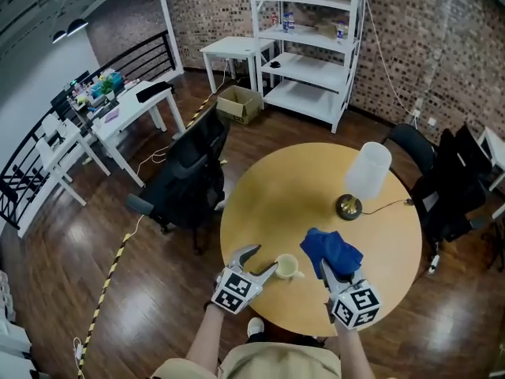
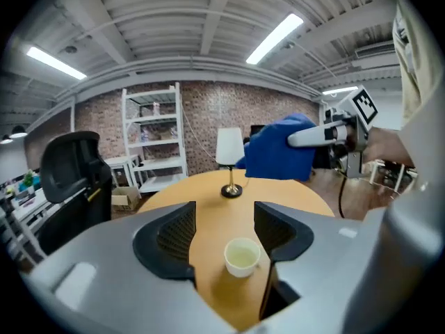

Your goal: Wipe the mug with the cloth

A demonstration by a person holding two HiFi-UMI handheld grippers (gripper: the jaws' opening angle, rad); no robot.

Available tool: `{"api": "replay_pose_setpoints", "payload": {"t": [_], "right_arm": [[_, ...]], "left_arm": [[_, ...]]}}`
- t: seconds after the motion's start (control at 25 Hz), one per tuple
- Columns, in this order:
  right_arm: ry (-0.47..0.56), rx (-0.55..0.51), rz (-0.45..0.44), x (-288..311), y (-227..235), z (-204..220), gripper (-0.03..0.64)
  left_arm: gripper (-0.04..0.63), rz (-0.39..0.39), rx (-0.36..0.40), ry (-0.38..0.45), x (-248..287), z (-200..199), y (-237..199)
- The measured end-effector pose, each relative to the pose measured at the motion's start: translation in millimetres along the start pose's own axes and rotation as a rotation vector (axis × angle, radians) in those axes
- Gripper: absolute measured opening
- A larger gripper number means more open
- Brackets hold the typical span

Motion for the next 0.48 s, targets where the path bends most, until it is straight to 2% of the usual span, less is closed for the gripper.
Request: {"api": "replay_pose_setpoints", "payload": {"t": [0.16, 0.36, 0.48], "right_arm": [[-0.098, 0.027, -0.004, 10.6, 4.6, 44.6, 0.063], [-0.22, 0.051, 0.001, 24.5, 8.1, 93.2, 0.063], [-0.268, 0.027, 0.023, 30.8, 8.0, 113.3, 0.063]], "left_arm": [[0.244, 0.068, 0.176, -0.186, 41.0, 41.4, 13.6], [0.239, 0.17, 0.512, -0.42, 81.1, 89.0, 22.6], [0.235, 0.18, 0.759, -0.509, 98.2, 106.1, 23.9]]}}
Point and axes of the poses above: the fingertips, and each gripper's own axes: x forward along the fingers, y to its right, z out of its underside, the point moved 5 cm from there along -x, backward along the fingers, and after that the axes turned 13 degrees about -y, right-handed, at the moved point
